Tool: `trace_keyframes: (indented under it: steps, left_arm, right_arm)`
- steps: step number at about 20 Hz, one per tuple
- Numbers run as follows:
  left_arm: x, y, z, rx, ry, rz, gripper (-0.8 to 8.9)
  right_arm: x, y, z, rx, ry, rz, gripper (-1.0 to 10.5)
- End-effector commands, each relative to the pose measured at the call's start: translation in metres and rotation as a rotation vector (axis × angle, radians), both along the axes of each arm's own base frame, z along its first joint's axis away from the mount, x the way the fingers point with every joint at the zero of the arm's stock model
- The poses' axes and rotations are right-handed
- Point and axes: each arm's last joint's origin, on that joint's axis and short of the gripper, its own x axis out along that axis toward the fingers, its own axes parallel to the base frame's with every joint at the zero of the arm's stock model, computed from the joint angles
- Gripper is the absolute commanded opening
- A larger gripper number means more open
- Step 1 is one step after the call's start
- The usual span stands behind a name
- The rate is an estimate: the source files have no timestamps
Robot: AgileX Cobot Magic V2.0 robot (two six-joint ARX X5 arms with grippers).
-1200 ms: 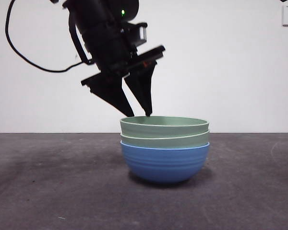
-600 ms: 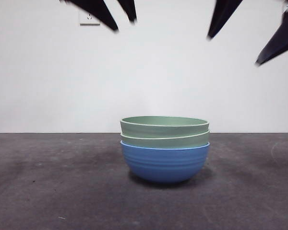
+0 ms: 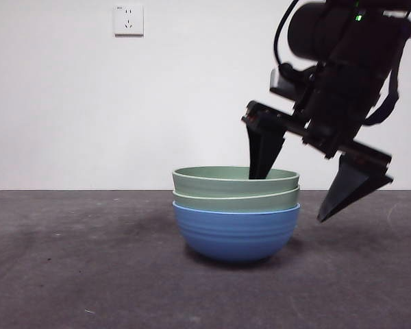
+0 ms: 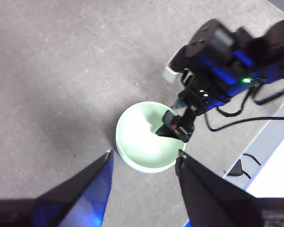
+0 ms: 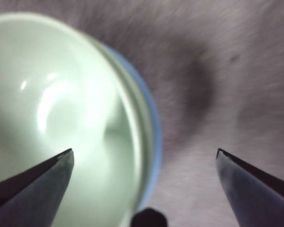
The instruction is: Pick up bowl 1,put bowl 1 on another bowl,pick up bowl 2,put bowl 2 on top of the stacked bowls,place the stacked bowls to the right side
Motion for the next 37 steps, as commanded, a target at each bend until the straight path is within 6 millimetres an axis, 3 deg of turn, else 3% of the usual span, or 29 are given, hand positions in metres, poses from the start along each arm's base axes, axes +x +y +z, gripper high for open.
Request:
trace_keyframes:
  steps: [1,6,10,14,19,24,28,37]
  left_arm:
    - [-0.002,0.000,0.000,0.011,-0.001,-0.010,2.25]
    - [-0.003,0.001,-0.001,0.018,0.009,-0.010,2.25]
    - [-0.003,0.001,-0.001,0.021,0.013,-0.011,2.25]
    - [-0.003,0.001,-0.001,0.023,0.015,-0.010,2.25]
    - [-0.003,0.001,-0.001,0.024,0.013,-0.013,2.25]
    - [-0.003,0.001,-0.001,0.026,0.009,-0.016,2.25]
    - [-0.003,0.001,-0.001,0.031,0.004,-0.022,2.25]
    - [-0.003,0.001,-0.002,0.036,0.009,-0.023,2.25]
  right_arm:
    - [0.003,0.002,-0.007,0.021,0.032,-0.018,4.8]
    - [0.003,0.002,-0.009,0.019,0.038,-0.020,1.6]
    - [0.003,0.002,-0.009,0.017,0.043,-0.020,1.5]
    - [0.003,0.001,-0.010,0.016,0.044,-0.024,-0.1]
    - [0.004,0.001,-0.009,0.022,0.034,-0.020,-0.1]
    - [0.000,0.000,0.015,0.109,-0.042,0.001,-0.1]
    - [0.007,-0.023,0.031,0.135,-0.106,-0.072,-0.1]
    - [0.035,-0.104,0.027,0.105,-0.134,-0.330,-0.1]
